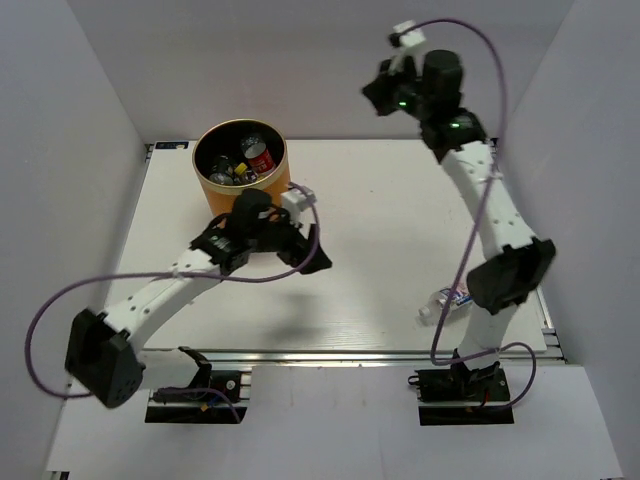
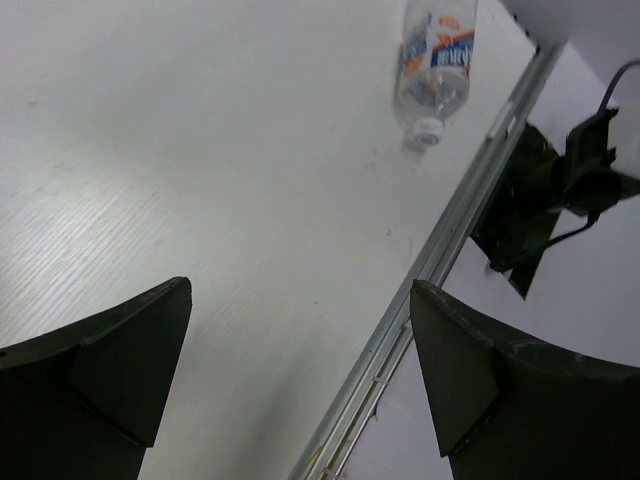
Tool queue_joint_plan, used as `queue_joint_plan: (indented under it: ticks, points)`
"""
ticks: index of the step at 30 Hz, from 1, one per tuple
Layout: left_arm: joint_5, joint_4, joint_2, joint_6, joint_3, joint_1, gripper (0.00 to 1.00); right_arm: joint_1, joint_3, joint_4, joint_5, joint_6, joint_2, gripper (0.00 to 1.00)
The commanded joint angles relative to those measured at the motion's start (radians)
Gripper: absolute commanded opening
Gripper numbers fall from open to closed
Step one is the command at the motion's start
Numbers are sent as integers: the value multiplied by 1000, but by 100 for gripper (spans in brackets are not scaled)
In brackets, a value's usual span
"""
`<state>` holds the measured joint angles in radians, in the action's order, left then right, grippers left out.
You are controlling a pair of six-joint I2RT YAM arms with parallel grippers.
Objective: Put the plastic bottles in the bin
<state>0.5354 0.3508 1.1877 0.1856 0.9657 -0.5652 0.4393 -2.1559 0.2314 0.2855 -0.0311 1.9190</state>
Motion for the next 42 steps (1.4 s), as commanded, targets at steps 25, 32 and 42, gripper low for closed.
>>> queue_joint_plan:
  ticks: [25,32,42]
  points:
    - [-224,-150,989,-140,876,-614,100,-890,221,807,79,94,-411,89]
    - [-316,-56,1158,-159,1079,-696,100,-952,376,755,182,135,-495,89]
    - [-509,66,1293,-160,1150,-714,96,-985,465,724,306,171,-545,88]
